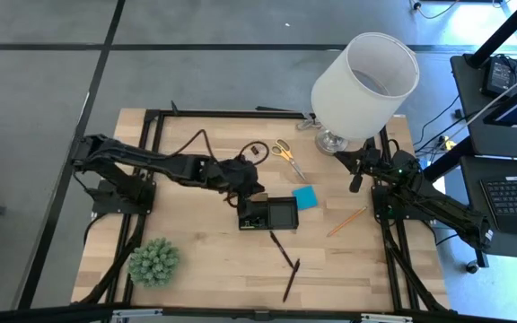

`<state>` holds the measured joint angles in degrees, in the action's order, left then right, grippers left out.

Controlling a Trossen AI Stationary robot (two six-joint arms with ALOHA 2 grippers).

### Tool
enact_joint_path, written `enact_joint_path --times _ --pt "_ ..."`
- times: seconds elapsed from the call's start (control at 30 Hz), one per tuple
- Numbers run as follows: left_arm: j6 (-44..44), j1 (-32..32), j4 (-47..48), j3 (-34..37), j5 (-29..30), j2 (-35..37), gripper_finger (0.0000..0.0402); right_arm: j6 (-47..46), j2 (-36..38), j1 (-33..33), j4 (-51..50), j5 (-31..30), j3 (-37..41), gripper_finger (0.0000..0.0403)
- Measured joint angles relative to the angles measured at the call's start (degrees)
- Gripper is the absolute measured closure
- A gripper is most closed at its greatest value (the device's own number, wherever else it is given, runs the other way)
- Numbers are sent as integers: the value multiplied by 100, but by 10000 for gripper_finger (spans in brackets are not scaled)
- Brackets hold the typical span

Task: Pick and place office supplies into organizer
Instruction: Put the top orange pencil into the desk organizer

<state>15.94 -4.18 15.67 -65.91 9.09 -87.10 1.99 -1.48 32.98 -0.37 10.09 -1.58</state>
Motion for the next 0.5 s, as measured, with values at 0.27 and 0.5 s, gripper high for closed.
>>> enact_joint_path --times 0.27,0.5 --pt "131 104 -94 0 -317 -317 398 1 0 1 -3 0 0 345" --pt "140 135 -67 0 -340 -318 396 1 0 2 -2 0 0 345"
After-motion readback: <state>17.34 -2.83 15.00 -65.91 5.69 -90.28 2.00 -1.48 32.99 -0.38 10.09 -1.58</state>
